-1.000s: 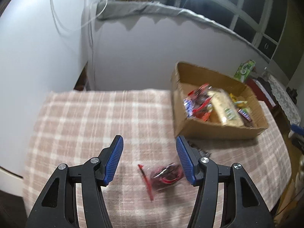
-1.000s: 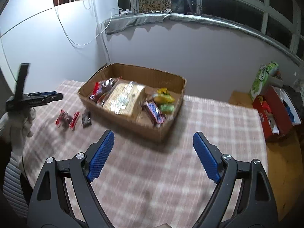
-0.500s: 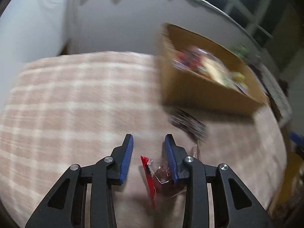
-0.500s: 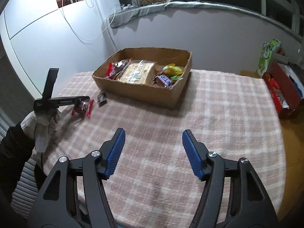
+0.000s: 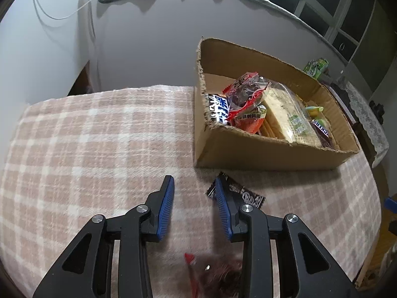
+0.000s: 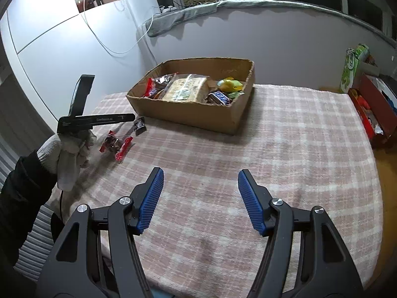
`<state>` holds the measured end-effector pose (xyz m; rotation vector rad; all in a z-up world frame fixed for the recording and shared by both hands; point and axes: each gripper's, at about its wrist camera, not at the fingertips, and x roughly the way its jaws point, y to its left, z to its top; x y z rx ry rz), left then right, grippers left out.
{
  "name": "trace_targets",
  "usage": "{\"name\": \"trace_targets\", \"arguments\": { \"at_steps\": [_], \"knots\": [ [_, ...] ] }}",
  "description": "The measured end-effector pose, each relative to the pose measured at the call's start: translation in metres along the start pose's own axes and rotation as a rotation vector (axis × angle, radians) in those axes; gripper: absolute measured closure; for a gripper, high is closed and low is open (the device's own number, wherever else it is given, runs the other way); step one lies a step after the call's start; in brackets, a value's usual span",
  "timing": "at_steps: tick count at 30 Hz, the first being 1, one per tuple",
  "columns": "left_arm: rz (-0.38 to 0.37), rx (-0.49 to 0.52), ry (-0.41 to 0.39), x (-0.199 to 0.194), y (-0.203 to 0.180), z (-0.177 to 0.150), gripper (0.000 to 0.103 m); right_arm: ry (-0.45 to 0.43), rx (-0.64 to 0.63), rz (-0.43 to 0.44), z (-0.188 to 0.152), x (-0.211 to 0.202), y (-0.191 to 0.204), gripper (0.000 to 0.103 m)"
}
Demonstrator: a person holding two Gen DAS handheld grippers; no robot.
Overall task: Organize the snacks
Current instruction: 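Move both open tools back toward the remaining snacks on the table, then grasp the black-wrapped candy with the right tool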
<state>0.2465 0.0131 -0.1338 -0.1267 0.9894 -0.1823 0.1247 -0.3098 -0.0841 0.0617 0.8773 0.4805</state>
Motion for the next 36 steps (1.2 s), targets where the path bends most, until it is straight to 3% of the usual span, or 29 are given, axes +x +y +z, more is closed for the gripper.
{"name": "trace_targets", "arguments": {
  "at_steps": [7, 9, 17, 28, 31, 34, 36],
  "knots": [
    [-0.024, 0.057, 0.016, 0.004, -0.012, 0.002, 0.072, 0.02, -0.001, 0.004, -0.005, 0.004, -0.003, 0.038],
    [-0.055, 0.102, 0.032, 0.005, -0.024, -0.002, 0.072, 0.024, 0.001, 0.008, -0.005, 0.006, -0.004, 0.038],
    [-0.046, 0.268, 0.028, -0.002, -0.07, -0.031, 0.072, 0.035, 0.005, 0.022, -0.004, 0.014, -0.001, 0.038],
    [-0.109, 0.228, -0.002, -0.019, -0.075, -0.06, 0.072, 0.041, -0.016, 0.04, -0.005, 0.018, 0.011, 0.038],
    [-0.192, 0.23, 0.024, -0.023, -0.091, -0.072, 0.072, 0.049, -0.025, 0.044, -0.006, 0.022, 0.016, 0.038],
    [-0.209, 0.274, 0.033, -0.029, -0.103, -0.08, 0.072, 0.047, -0.034, 0.048, -0.003, 0.022, 0.018, 0.038],
    [-0.226, 0.248, 0.022, -0.039, -0.101, -0.079, 0.072, 0.042, -0.045, 0.048, -0.001, 0.02, 0.02, 0.038]
  ]
}}
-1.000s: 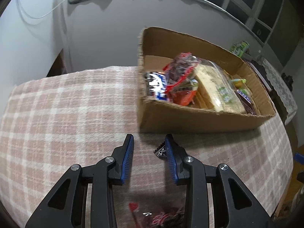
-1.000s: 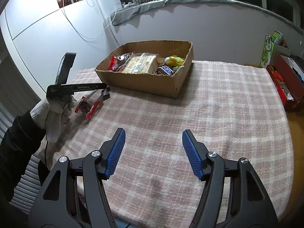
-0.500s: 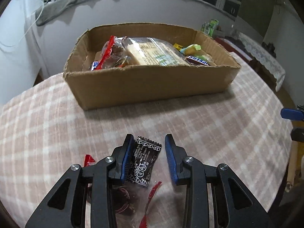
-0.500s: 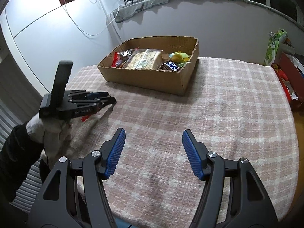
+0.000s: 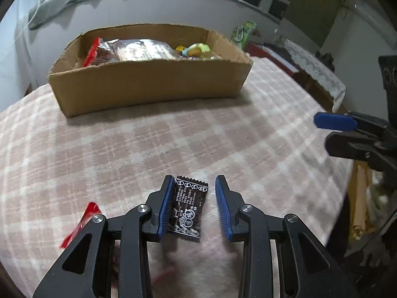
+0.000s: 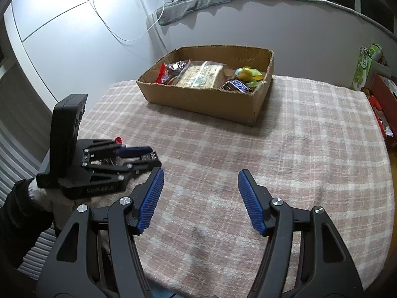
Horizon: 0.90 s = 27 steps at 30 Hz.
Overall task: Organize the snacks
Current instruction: 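Grasp the black-wrapped candy with the right tool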
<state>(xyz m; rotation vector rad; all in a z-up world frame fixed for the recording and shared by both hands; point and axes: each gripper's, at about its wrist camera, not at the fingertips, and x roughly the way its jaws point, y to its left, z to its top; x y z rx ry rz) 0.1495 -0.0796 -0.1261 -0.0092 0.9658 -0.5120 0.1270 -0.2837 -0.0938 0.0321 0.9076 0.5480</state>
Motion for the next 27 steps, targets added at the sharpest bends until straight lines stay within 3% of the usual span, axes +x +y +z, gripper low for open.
{"name": "trace_targets", "arguments": {
  "at_steps": [6, 9, 14, 17, 27],
  "knots": [
    [0.012, -0.068, -0.152, -0.07, 0.013, -0.009, 0.072, 0.009, -0.02, 0.027, 0.007, -0.001, 0.005, 0.038],
    [0.016, -0.129, -0.171, -0.093, 0.023, -0.033, 0.072, 0.06, -0.02, 0.092, 0.008, 0.011, 0.014, 0.038],
    [-0.021, -0.261, -0.13, -0.089, 0.032, -0.071, 0.072, 0.189, -0.005, 0.226, 0.004, 0.047, 0.038, 0.038],
    [-0.044, -0.278, -0.135, -0.087, 0.029, -0.081, 0.072, 0.256, 0.027, 0.265, 0.005, 0.07, 0.051, 0.038],
    [-0.029, -0.26, -0.117, -0.058, 0.035, -0.066, 0.065, 0.372, 0.161, 0.249, 0.026, 0.126, 0.053, 0.038]
  ]
}}
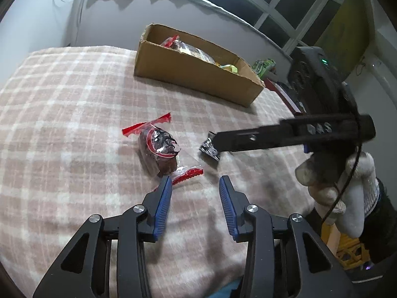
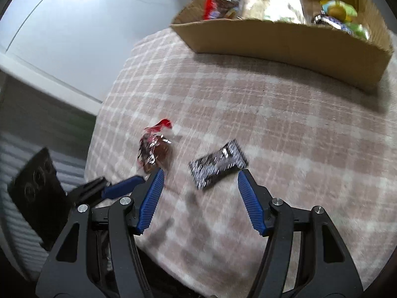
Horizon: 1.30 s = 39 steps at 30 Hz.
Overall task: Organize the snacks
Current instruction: 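Grasp the black-wrapped candy with the right tool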
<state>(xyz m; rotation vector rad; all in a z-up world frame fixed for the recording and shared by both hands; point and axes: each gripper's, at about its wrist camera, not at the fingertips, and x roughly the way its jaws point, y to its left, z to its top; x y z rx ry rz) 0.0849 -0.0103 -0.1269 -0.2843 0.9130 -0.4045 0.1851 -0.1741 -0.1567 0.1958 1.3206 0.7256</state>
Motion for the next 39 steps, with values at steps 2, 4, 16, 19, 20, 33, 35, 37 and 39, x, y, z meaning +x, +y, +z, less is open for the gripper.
{"name": "trace_targets", "arguments": {
  "at_steps": [2, 4, 16, 19, 20, 33, 35, 37, 39],
  "knots": [
    [0.024, 0.021, -0.004, 0.002, 0.001, 0.002, 0.065, -0.001, 0.007, -0.021, 0.008, 0.003, 0.001, 0.038],
    [0.054, 0.034, -0.011, 0.001, 0.004, 0.003, 0.065, 0.004, -0.007, -0.05, 0.014, 0.007, 0.006, 0.038],
    [0.13, 0.088, -0.046, -0.011, 0.013, 0.015, 0.054, 0.015, -0.279, -0.293, -0.005, 0.016, 0.035, 0.038],
    [0.142, 0.105, -0.036, -0.003, 0.009, 0.019, 0.054, 0.002, -0.31, -0.33, -0.004, 0.017, 0.034, 0.048],
    [0.144, 0.104, -0.032, 0.0, 0.009, 0.021, 0.054, 0.0, -0.317, -0.334, -0.004, 0.016, 0.033, 0.051],
    [0.204, 0.09, 0.008, 0.033, 0.018, 0.031, 0.054, -0.02, -0.388, -0.397, -0.005, 0.014, 0.035, 0.071],
    [0.208, 0.09, 0.004, 0.033, 0.02, 0.031, 0.058, -0.024, -0.393, -0.392, -0.004, 0.014, 0.036, 0.071],
    [0.217, 0.097, 0.001, 0.033, 0.02, 0.031, 0.062, -0.028, -0.389, -0.384, -0.004, 0.012, 0.035, 0.071],
    [0.227, 0.112, -0.001, 0.033, 0.018, 0.03, 0.062, -0.037, -0.392, -0.382, -0.006, 0.011, 0.033, 0.073]
  ]
}}
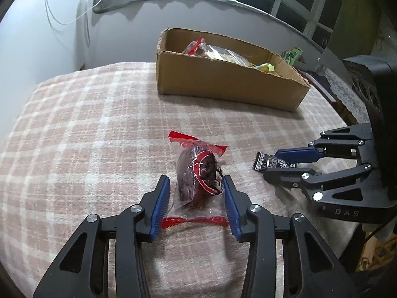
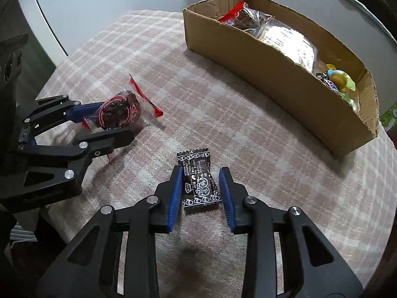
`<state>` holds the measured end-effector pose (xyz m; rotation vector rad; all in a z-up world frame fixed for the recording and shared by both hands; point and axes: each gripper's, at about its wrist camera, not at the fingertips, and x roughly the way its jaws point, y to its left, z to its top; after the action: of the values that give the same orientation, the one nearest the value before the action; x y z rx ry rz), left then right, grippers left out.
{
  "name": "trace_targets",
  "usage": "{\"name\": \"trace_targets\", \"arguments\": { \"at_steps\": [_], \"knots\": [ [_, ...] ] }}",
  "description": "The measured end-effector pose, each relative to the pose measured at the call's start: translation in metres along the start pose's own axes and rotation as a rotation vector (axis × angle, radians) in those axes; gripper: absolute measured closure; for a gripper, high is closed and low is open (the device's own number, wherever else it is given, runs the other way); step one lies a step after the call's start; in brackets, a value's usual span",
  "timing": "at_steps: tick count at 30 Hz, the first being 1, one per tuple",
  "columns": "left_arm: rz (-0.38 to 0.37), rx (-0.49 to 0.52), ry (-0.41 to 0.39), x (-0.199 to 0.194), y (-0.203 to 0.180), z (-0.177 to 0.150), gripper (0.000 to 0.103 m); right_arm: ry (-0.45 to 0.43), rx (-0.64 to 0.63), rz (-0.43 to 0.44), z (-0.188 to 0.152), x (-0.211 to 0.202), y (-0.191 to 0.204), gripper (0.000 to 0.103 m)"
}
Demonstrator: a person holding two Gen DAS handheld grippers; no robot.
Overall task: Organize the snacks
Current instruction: 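Grasp the black-wrapped candy with the right tool, then grasp the second red chocolate pack with the left tool, then carry the red chocolate pack and black candy over the box with both tools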
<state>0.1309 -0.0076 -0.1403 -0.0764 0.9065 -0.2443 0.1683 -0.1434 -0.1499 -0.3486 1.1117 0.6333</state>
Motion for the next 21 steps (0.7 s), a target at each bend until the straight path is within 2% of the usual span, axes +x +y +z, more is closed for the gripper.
{"name": "trace_targets", "arguments": {
  "at_steps": [13, 21],
  "knots": [
    [0.0, 0.009, -0.027, -0.013, -0.01, 0.0, 0.064, -0.057, 0.053, 0.023, -0.013, -0.014, -0.011, 0.074],
    [-0.002, 0.059, -0.082, -0.03, -0.025, 0.012, 0.064, -0.111, 0.083, 0.022, -0.014, -0.039, -0.024, 0.074]
  ]
}}
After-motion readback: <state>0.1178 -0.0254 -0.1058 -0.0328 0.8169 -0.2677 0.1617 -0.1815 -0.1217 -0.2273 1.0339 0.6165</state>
